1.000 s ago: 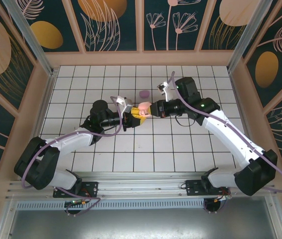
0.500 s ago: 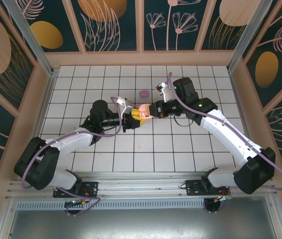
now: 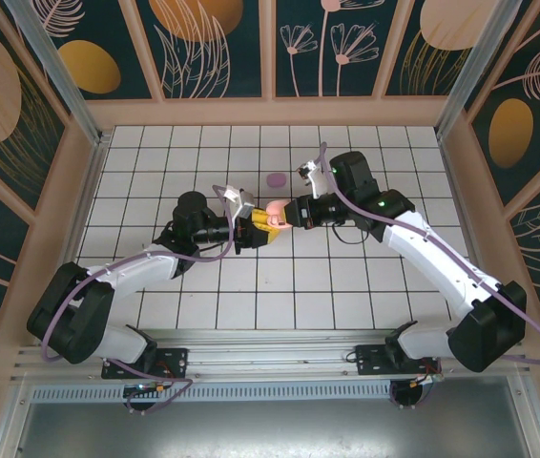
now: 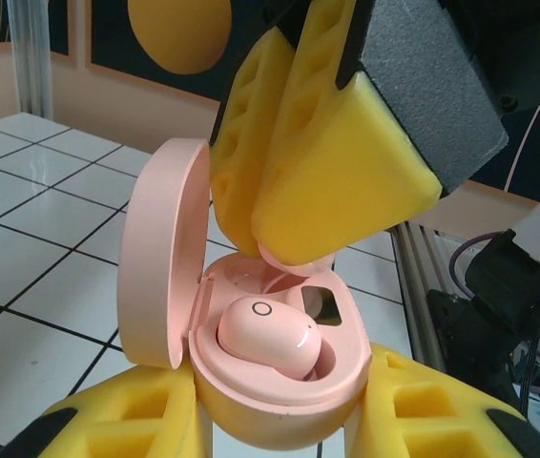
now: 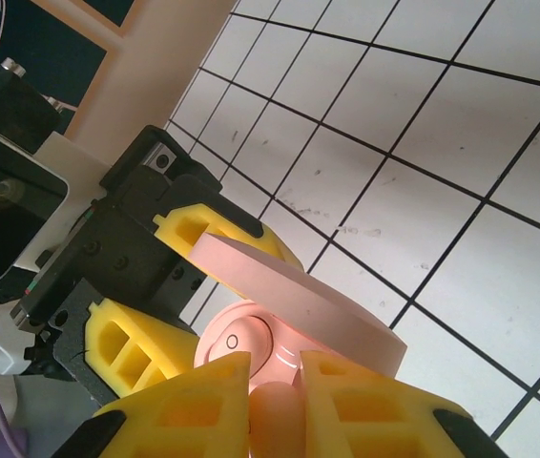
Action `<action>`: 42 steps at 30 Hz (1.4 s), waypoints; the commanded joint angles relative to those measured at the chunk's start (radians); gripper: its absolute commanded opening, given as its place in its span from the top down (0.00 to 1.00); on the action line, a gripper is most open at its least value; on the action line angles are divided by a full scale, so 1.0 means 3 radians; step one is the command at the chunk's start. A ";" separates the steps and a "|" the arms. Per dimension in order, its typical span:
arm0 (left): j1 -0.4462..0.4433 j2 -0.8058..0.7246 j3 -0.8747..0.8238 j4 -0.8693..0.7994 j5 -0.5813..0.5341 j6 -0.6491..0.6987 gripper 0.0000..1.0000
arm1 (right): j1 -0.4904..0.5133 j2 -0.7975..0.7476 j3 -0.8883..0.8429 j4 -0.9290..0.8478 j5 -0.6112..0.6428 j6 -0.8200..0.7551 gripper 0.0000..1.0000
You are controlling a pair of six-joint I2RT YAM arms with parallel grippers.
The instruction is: Insert the wireless bluetooth earbuds into the charging case
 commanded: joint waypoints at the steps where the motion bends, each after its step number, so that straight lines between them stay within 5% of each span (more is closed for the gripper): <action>1: -0.0011 -0.0048 0.0144 0.0164 0.0122 -0.0030 0.80 | 0.0020 -0.0002 -0.0060 0.0010 0.0077 -0.0087 0.81; 13: -0.0014 -0.0058 0.0152 0.0159 0.0138 -0.0048 0.80 | 0.0042 -0.0012 -0.0063 0.0023 0.0162 -0.0057 0.67; 42: -0.0010 -0.0111 0.0124 0.0072 0.0119 -0.0025 0.79 | 0.0051 -0.0111 0.0158 -0.0093 0.0400 -0.0059 0.62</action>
